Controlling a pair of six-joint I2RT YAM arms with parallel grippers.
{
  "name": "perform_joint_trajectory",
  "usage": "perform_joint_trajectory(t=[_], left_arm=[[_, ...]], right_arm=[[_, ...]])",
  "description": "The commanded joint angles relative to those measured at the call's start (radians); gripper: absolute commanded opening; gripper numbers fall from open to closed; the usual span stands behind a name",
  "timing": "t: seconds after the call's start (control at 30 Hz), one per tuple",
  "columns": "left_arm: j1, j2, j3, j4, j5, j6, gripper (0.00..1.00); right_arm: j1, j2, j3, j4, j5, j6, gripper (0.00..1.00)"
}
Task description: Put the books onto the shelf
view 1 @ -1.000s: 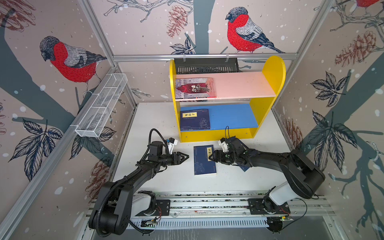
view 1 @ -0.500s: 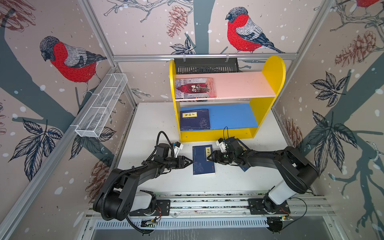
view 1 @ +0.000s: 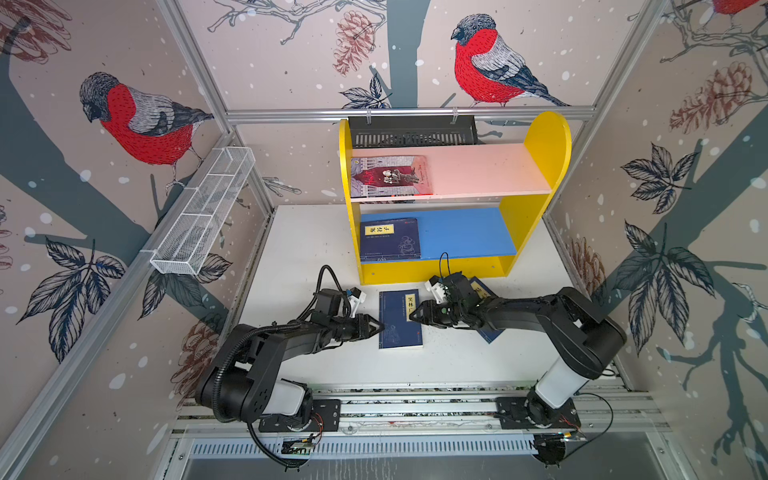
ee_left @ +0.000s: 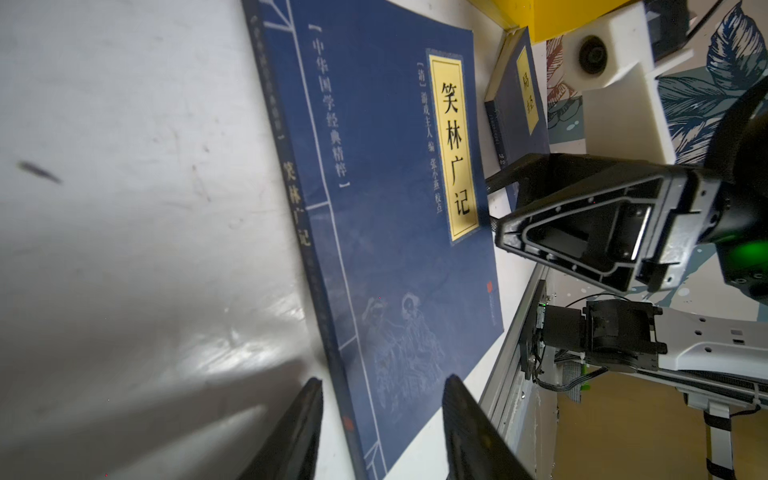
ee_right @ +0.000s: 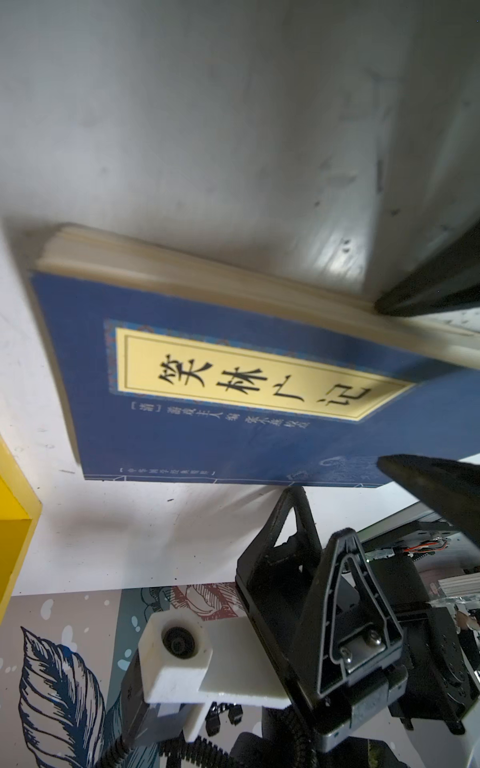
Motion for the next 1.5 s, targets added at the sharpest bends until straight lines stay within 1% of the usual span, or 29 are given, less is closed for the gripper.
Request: perform_joint_trajectory(t=[0.0,0.2,0.33,0.6,0.63,0.7,0.83,0.93,1.07,1.13,1.23,1.37,1.47], left_arm=[[-0.001,0.017,0.012,0.021,-0.001,0.018,0.48],[-0.004,0.036,0.014,0.036,0.008,0.013,0.48],[-0.007,0.033,0.011,0.044,0.011,0.010,0.48],[-0.009,0.002,0.005,0.040,0.006,0.009,0.49],[-0.009,-0.003,0.006,0.038,0.002,0.009,0.49],[-0.010,-0.020,0.011,0.025,-0.007,0.014,0.52],[-0.007,-0.079,0.027,-0.035,-0.047,0.049,0.61],[0.015,-0.141,0.045,-0.086,-0.069,0.088,0.66],[0.071,-0.222,0.063,-0.146,-0.076,0.133,0.69],[0.115,-0.271,0.064,-0.167,-0.076,0.142,0.70],[0.169,-0.331,0.044,-0.166,-0.032,0.137,0.73],[0.183,-0.368,0.030,-0.162,0.034,0.147,0.76],[0.184,-0.370,0.029,-0.167,0.051,0.142,0.79]], right_arm=[[0.006,0.014,0.011,0.005,-0.013,-0.014,0.52],[0.016,0.026,0.018,0.037,-0.022,0.005,0.46],[0.021,0.023,0.025,0.051,-0.020,0.018,0.40],[0.026,0.023,0.035,0.059,-0.027,0.027,0.25],[0.026,0.024,0.035,0.059,-0.028,0.027,0.22],[0.026,0.024,0.032,0.062,-0.032,0.026,0.15],[0.023,0.016,0.024,0.078,-0.049,0.029,0.09],[0.015,0.000,0.018,0.080,-0.066,0.023,0.04],[0.001,-0.031,0.002,0.104,-0.116,0.022,0.02],[-0.009,-0.051,-0.009,0.119,-0.148,0.024,0.02],[-0.018,-0.082,-0.020,0.140,-0.195,0.031,0.01],[-0.027,-0.115,-0.016,0.147,-0.256,0.030,0.01],[-0.030,-0.135,-0.005,0.135,-0.285,0.022,0.01]])
